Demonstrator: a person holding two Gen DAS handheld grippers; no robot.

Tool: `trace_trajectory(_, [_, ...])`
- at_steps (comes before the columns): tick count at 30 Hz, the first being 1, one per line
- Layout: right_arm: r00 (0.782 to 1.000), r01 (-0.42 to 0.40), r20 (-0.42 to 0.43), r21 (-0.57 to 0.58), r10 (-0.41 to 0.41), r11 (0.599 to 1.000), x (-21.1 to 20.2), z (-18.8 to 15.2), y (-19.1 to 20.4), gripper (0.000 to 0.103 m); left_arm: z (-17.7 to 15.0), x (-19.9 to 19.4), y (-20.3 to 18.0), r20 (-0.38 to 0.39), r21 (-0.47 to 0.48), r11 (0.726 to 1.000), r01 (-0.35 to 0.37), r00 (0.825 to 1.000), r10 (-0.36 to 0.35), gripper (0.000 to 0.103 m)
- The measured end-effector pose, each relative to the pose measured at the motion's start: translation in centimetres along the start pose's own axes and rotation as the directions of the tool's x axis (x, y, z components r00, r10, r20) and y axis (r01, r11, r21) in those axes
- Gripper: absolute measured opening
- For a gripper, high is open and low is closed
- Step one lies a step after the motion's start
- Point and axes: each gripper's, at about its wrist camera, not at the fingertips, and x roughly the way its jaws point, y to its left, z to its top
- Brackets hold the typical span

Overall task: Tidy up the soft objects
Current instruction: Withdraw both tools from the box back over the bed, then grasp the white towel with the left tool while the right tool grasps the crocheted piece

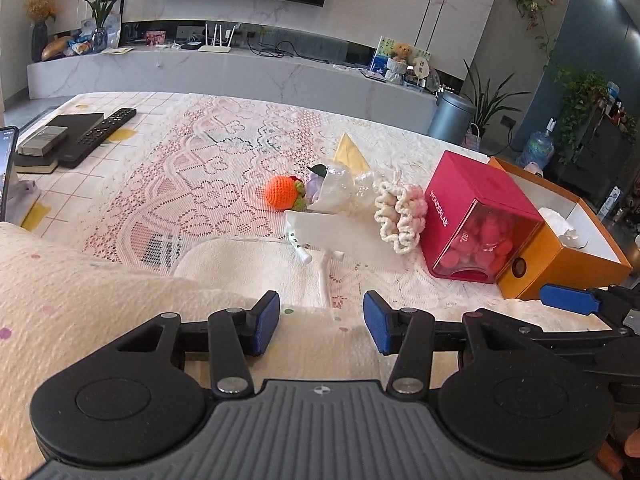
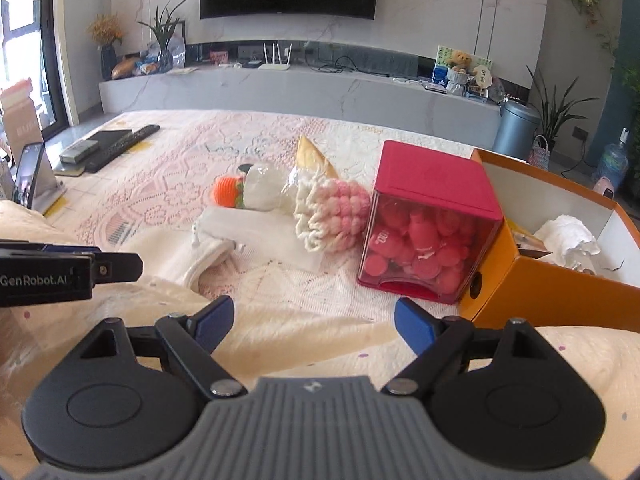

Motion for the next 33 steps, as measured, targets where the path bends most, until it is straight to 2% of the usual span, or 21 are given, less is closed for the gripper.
trace_trajectory(6, [1.000, -0.008, -0.028, 0.034, 0.009, 0.999, 1.3, 0.6, -0.6, 0.086, 1.0, 1.8, -0.6, -0.036, 0.069, 0.997, -0.022, 0.999, 0.024, 0.058])
trace_trajectory(8, [1.000, -0.010, -0.027, 0.048, 0.012, 0.999, 2.0, 1.1, -0.8, 0.086, 1.6, 2.8, -0.9, -0.056, 0.104, 0.994, -0.042, 0.997, 0.048, 0.062])
trace_trajectory(9, [1.000, -0.011, -0.026, 0.052, 0.013, 0.999, 2.3, 1.4, -0.9, 0.086, 1.9, 3.5, -1.0, -0.070, 0.118, 0.992, -0.053, 0.996, 0.061, 0.066])
trace_trajectory(14, [0.999, -0.014, -0.040, 0.058, 0.016, 0.998, 4.5, 1.9, -1.1, 0.086, 2.8, 7.9, -1.1, -0.183, 0.146, 0.987, -0.061, 0.979, 0.087, 0.073])
trace_trajectory(19, [0.996, -0.027, -0.087, 0.081, 0.034, 0.996, 6.7, 1.2, -1.6, 0.086, 2.6, 10.8, -0.9, -0.231, 0.126, 0.986, -0.106, 0.964, 0.133, 0.073])
trace_trajectory(26, [0.990, -0.063, -0.117, 0.121, 0.077, 0.991, 9.1, 0.9, -2.1, 0.086, 2.6, 12.9, -0.4, -0.287, 0.091, 0.979, -0.182, 0.937, 0.201, 0.074])
trace_trajectory(29, [0.989, -0.070, -0.125, 0.111, 0.084, 0.991, 9.5, 0.7, -2.0, 0.086, 2.7, 13.0, 0.0, -0.285, 0.054, 0.980, -0.193, 0.937, 0.201, 0.074])
trace_trajectory(32, [0.988, -0.080, -0.125, 0.108, 0.093, 0.991, 9.5, 0.6, -2.1, 0.086, 2.5, 12.8, 0.1, -0.278, 0.044, 0.975, -0.217, 0.935, 0.220, 0.064])
trace_trajectory(33, [0.988, -0.082, -0.125, 0.110, 0.095, 0.991, 9.5, 0.6, -2.1, 0.086, 2.5, 12.7, -0.1, -0.276, 0.050, 0.974, -0.221, 0.934, 0.227, 0.055])
